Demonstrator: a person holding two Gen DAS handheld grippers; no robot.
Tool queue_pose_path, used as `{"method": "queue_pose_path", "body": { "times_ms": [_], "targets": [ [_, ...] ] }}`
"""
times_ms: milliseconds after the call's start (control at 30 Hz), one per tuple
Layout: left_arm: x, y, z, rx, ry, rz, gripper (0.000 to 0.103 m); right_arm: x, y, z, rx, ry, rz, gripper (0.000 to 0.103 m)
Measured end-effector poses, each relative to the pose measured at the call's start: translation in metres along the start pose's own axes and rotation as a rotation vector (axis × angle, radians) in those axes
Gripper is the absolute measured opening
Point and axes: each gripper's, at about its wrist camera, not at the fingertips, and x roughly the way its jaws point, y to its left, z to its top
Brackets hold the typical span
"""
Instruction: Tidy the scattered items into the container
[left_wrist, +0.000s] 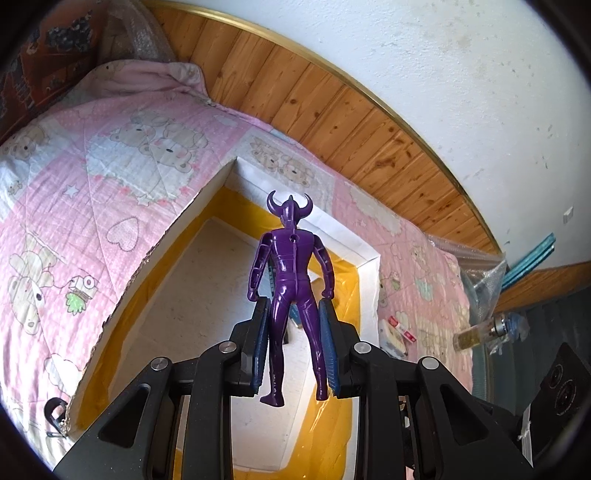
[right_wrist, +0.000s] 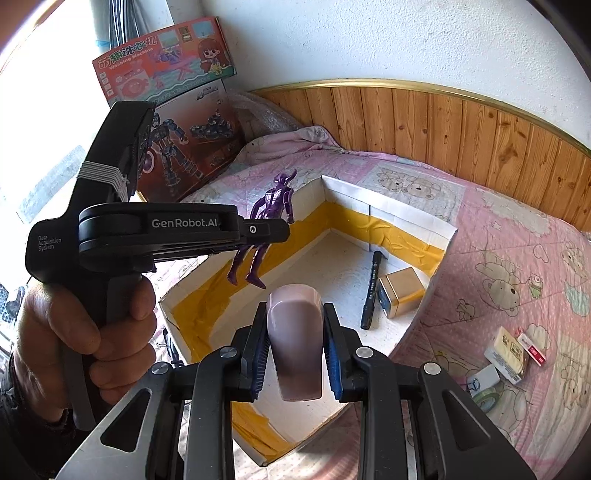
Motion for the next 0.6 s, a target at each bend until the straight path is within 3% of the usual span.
{"method": "queue_pose_path", "body": {
  "times_ms": [600],
  "targets": [
    [0.046,0.032,0.021,-0.051,0.070,0.057,0.027,0.056,-0.016,0.038,0.091,0.167,-0.023,0.028]
  ]
}}
